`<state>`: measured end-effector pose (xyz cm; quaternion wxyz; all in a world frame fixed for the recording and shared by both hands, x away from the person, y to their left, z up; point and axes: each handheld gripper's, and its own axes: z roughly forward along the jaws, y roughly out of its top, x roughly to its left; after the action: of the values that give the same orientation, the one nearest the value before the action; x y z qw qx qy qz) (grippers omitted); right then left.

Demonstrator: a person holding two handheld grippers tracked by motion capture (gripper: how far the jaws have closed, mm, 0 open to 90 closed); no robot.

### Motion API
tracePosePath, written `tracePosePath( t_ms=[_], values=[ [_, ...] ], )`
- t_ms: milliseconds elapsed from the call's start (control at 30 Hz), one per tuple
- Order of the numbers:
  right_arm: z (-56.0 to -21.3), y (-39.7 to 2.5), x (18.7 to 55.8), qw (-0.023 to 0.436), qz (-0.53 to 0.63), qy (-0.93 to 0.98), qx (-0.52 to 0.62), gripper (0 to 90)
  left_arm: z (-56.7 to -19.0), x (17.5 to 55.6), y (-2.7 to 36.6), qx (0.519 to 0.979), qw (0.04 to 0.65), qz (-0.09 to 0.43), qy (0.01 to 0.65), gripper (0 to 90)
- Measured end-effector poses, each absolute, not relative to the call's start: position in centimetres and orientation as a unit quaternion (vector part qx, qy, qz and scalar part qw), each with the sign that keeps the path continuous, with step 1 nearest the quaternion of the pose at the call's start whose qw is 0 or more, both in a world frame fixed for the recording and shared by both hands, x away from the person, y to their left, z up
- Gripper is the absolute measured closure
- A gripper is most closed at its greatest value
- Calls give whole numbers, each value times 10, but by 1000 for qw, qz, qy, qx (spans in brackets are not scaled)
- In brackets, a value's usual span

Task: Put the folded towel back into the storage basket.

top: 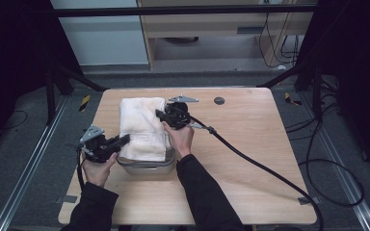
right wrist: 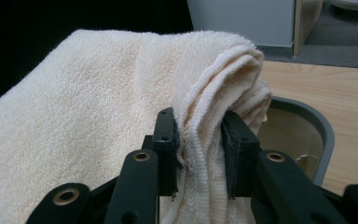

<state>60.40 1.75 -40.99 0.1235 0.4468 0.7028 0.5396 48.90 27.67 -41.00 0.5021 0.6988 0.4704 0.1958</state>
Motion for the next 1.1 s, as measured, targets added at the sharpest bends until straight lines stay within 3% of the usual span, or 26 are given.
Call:
tracePosePath(
  t_ms=[767, 867, 933, 1000, 1100],
  values=[
    [-439, 18, 599, 168, 486, 732, 446, 689, -437, 503, 256, 738, 423, 224, 477, 752],
    [-442, 19, 599, 172, 475, 738, 447, 670, -438, 503, 254, 739, 409, 236, 480, 702],
    [-443, 20, 599, 176, 468, 745, 442, 645, -438, 502, 254, 737, 404, 245, 483, 621],
    [-444, 19, 599, 181, 460, 753, 434, 596, -436, 501, 256, 730, 409, 251, 486, 548],
    [-442, 18, 595, 207, 453, 760, 417, 540, -428, 495, 260, 716, 436, 256, 481, 510]
  ],
)
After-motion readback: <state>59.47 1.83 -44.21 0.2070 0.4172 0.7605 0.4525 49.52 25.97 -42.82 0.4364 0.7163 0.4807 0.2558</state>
